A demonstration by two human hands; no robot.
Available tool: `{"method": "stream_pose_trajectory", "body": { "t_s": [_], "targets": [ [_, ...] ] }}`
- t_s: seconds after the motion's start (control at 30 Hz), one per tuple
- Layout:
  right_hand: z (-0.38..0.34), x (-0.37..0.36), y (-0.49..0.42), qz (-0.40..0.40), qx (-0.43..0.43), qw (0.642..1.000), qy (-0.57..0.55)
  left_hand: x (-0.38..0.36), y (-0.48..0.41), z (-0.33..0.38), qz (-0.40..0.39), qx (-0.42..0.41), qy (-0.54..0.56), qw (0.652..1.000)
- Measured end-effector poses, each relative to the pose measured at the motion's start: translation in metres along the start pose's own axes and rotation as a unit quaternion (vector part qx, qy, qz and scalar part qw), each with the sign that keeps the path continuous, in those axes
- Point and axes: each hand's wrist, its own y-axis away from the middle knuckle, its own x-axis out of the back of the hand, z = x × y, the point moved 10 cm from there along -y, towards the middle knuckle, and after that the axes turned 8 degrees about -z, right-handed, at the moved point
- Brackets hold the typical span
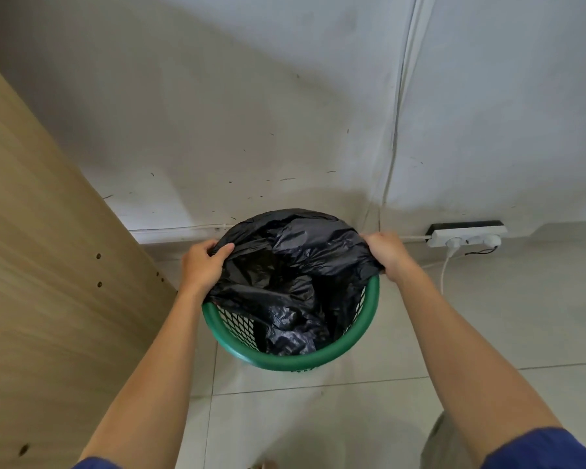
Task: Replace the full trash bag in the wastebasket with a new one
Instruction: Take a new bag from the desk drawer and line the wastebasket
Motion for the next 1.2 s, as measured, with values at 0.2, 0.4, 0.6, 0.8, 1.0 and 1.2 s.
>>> {"method": "stream_pose_trajectory", "body": {
  "t_s": [0.2, 0.4, 0.6, 0.8, 1.0, 1.2],
  "targets": [
    [0.027, 0.018, 0.045, 0.011, -0.037, 0.997, -0.068, -0.01, 0.002, 0.01, 0.002, 0.006, 0.0, 1.0],
    [0.054, 0.028, 0.063, -0.041, 0.005, 0.989, -0.142, -0.017, 0.0, 0.012, 0.013, 0.013, -0.009, 1.0],
    [0.037, 0.041, 0.086, -0.012, 0.133, 0.98, -0.147, -0.02, 0.002, 0.011, 0.014, 0.018, -0.01, 1.0],
    [-0.031, 0.027, 0.143, 0.171, 0.424, 0.833, 0.312, 0.001, 0.035, 0.068, 0.141, -0.139, -0.295, 0.935],
    [-0.024, -0.051, 0.127, -0.063, 0.271, 0.648, 0.709, -0.082, 0.087, 0.094, -0.213, -0.265, -0.395, 0.854],
    [-0.032, -0.047, 0.124, -0.107, 0.274, 0.71, 0.64, -0.076, 0.095, 0.067, -0.107, -0.212, -0.586, 0.775]
  ]
}}
